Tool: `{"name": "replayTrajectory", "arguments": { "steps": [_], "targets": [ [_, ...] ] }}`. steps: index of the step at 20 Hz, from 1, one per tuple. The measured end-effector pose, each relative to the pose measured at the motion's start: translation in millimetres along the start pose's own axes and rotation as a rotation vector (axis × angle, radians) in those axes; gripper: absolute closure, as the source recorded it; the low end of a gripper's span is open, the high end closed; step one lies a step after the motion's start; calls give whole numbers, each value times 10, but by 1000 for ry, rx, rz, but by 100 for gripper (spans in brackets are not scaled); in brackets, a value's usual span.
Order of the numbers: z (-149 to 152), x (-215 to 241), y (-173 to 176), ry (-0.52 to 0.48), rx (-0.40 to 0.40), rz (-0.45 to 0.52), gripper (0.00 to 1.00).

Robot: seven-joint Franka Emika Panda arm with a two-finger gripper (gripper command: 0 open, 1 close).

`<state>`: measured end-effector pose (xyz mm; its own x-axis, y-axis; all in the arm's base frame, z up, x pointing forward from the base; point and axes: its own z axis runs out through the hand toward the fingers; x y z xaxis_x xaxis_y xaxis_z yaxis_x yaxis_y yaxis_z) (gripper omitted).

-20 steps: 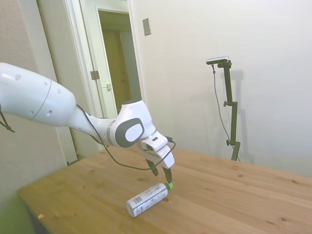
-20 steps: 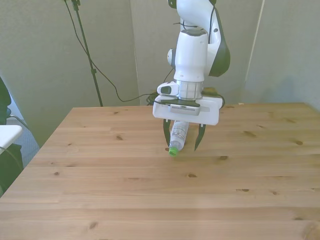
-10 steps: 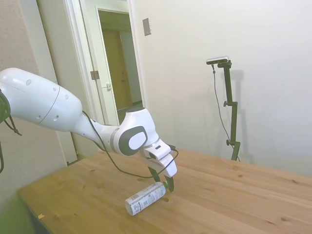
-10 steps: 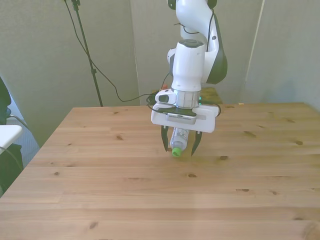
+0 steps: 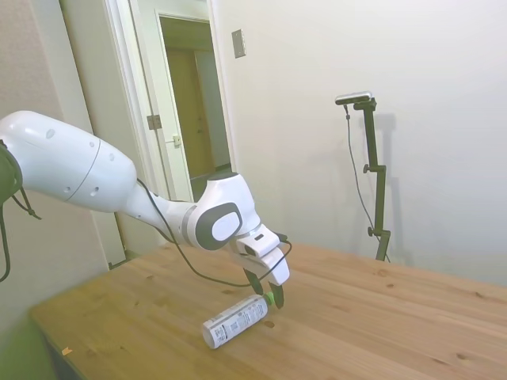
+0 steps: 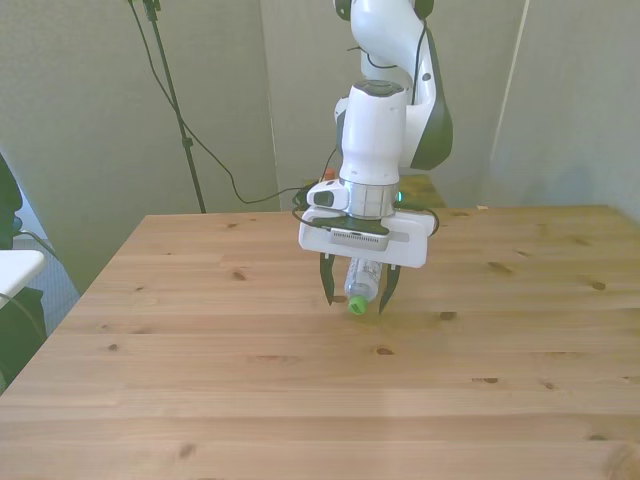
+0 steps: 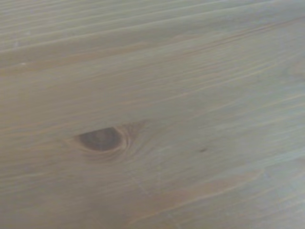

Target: Stand the water bottle

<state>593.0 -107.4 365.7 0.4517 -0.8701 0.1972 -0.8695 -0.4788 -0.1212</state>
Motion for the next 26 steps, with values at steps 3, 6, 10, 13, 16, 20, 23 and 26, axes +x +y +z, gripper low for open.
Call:
{"name": "replayTrajectory", "arguments": {
  "steps": [3, 6, 10, 13, 16, 20, 23, 26],
  "targets": [
    [57, -1, -32, -7, -8, -1, 100],
    [116, -16, -23, -21, -18, 2, 100],
    [172, -26, 16, -40, -23, 6, 100],
    [165, -4, 38, -47, -23, 8, 100],
    [160, 1, 52, -59, -23, 21, 100],
    [116, -45, 41, -65, -25, 45, 100],
    [-15, -131, 24, -42, 12, 69, 100],
    [-344, -207, 20, 30, 93, 117, 100]
  ]
}}
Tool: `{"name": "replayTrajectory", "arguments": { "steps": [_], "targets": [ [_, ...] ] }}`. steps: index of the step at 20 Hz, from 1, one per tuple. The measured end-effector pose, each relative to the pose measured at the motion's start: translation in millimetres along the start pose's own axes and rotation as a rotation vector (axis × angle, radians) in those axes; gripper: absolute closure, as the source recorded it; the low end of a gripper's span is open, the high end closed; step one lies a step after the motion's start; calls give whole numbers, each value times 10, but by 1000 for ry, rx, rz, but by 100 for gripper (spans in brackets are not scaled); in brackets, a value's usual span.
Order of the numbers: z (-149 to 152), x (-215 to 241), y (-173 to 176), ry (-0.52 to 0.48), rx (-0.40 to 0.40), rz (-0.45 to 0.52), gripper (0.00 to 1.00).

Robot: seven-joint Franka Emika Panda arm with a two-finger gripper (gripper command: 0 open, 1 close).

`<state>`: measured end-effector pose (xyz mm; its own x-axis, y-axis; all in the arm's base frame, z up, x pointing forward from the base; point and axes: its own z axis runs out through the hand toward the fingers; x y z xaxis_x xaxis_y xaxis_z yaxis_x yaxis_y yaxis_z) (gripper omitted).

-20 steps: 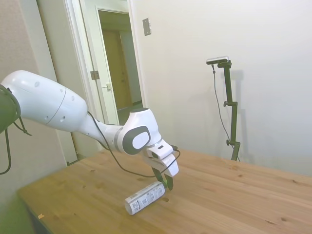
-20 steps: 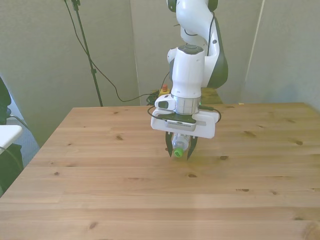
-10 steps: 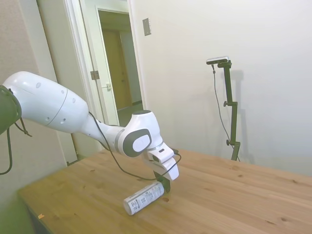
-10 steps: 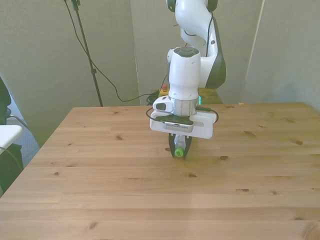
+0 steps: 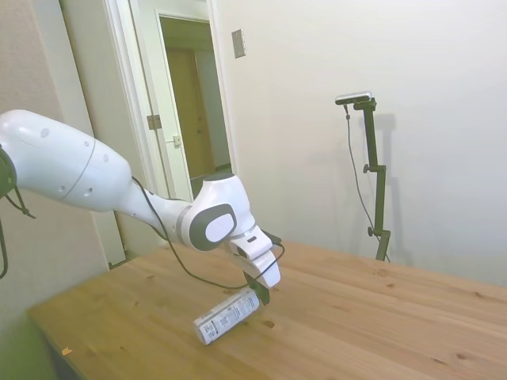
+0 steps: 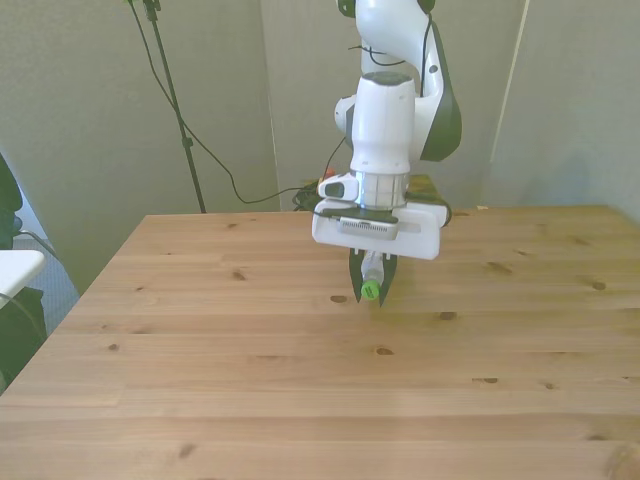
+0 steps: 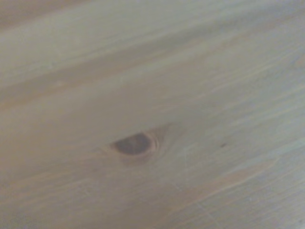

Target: Stand the water bottle

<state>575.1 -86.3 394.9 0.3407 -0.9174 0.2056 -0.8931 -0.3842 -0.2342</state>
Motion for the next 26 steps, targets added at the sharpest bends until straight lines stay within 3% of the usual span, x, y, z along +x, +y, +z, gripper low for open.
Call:
{"name": "replayTrajectory", "arguments": {
  "steps": [5, 14, 18, 26],
  "targets": [
    [-665, 58, 46, 168, 132, 116, 100],
    [-967, 456, 133, 515, 209, 296, 100],
    [-772, 236, 75, 619, 204, 328, 100],
    [-546, 251, 17, 838, 288, 412, 100]
  ]
}}
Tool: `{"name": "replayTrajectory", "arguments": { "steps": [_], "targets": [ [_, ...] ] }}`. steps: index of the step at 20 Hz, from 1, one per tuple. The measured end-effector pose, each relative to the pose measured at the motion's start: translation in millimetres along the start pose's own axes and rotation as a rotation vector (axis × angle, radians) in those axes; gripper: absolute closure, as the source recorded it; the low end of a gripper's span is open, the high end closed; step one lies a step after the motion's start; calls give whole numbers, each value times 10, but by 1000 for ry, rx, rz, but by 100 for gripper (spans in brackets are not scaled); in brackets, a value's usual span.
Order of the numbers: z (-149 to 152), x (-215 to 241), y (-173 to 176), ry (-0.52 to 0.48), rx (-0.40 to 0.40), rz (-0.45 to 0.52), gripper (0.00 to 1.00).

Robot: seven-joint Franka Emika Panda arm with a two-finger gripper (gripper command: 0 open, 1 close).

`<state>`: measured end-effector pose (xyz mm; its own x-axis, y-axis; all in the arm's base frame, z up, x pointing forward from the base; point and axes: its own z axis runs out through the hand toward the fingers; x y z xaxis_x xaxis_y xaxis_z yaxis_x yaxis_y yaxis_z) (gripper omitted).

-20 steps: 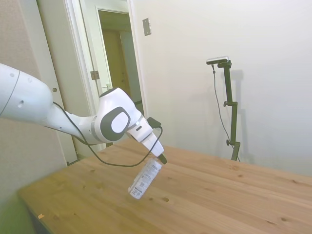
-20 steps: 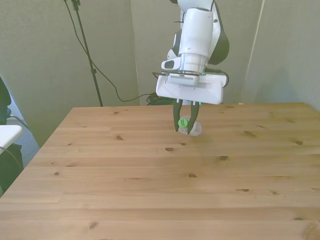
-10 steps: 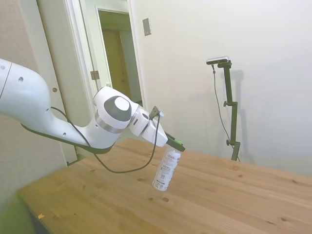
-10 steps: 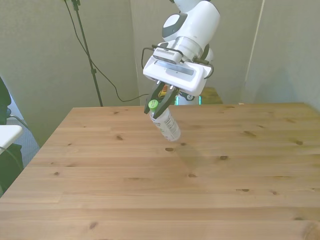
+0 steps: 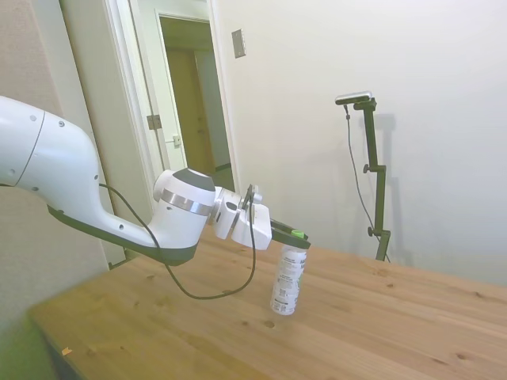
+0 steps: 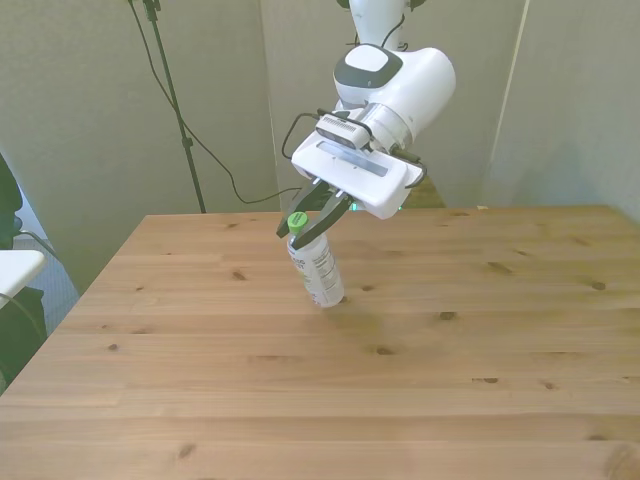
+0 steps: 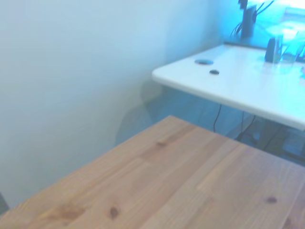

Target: Stand the water bottle

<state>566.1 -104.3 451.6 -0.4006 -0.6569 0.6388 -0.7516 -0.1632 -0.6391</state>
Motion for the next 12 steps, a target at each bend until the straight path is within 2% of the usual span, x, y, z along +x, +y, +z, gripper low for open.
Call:
{"name": "replayTrajectory", "arguments": {
  "steps": [2, 6, 12],
  "targets": [
    [-18, -64, -17, 47, 16, 1, 100],
    [-114, 5, -308, 101, 47, 18, 100],
    [50, -15, -488, 131, 50, 31, 100]
  ]
}}
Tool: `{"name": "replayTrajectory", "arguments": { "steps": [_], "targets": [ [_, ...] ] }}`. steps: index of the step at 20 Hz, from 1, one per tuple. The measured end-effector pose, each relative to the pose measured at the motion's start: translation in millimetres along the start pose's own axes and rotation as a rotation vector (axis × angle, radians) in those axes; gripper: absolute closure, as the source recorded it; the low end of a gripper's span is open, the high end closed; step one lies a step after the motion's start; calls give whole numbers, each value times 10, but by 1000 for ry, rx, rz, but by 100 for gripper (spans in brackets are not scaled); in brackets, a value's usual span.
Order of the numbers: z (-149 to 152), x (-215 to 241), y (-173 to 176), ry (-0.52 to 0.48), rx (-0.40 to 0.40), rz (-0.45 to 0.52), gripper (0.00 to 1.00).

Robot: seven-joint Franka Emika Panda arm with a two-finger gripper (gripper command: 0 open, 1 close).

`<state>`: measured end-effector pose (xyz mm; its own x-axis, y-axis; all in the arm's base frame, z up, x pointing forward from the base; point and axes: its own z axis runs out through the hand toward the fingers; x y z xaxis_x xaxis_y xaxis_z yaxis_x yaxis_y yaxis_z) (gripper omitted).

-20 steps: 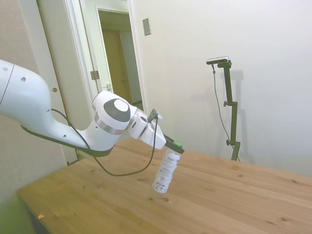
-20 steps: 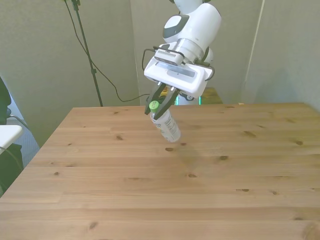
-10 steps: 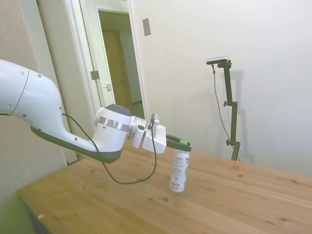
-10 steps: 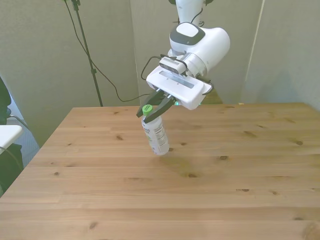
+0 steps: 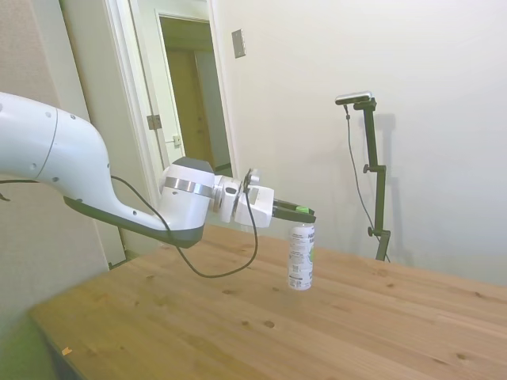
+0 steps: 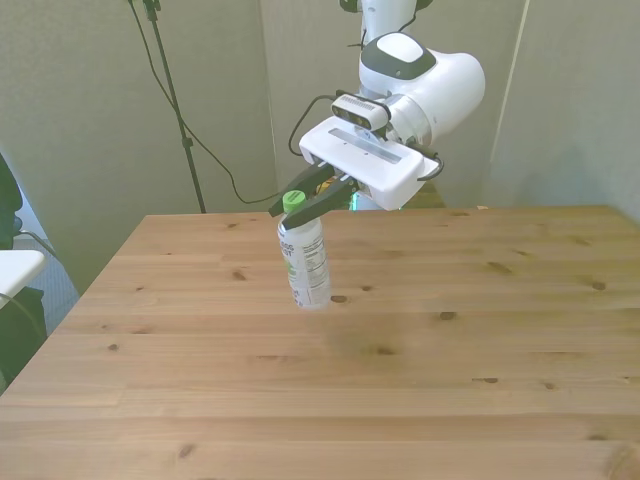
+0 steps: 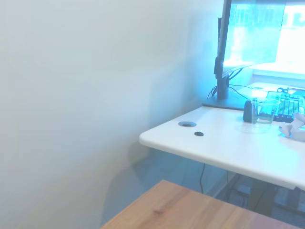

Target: Stand the water bottle

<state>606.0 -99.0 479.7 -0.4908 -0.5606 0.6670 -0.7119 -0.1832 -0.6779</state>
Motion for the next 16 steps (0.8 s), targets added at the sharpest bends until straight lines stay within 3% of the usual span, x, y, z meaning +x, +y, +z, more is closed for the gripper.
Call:
{"name": "replayTrajectory", "arguments": {
  "steps": [9, 16],
  "targets": [
    [538, -326, -532, 40, 41, 43, 100],
    [869, -680, -548, 63, 42, 23, 100]
  ]
}}
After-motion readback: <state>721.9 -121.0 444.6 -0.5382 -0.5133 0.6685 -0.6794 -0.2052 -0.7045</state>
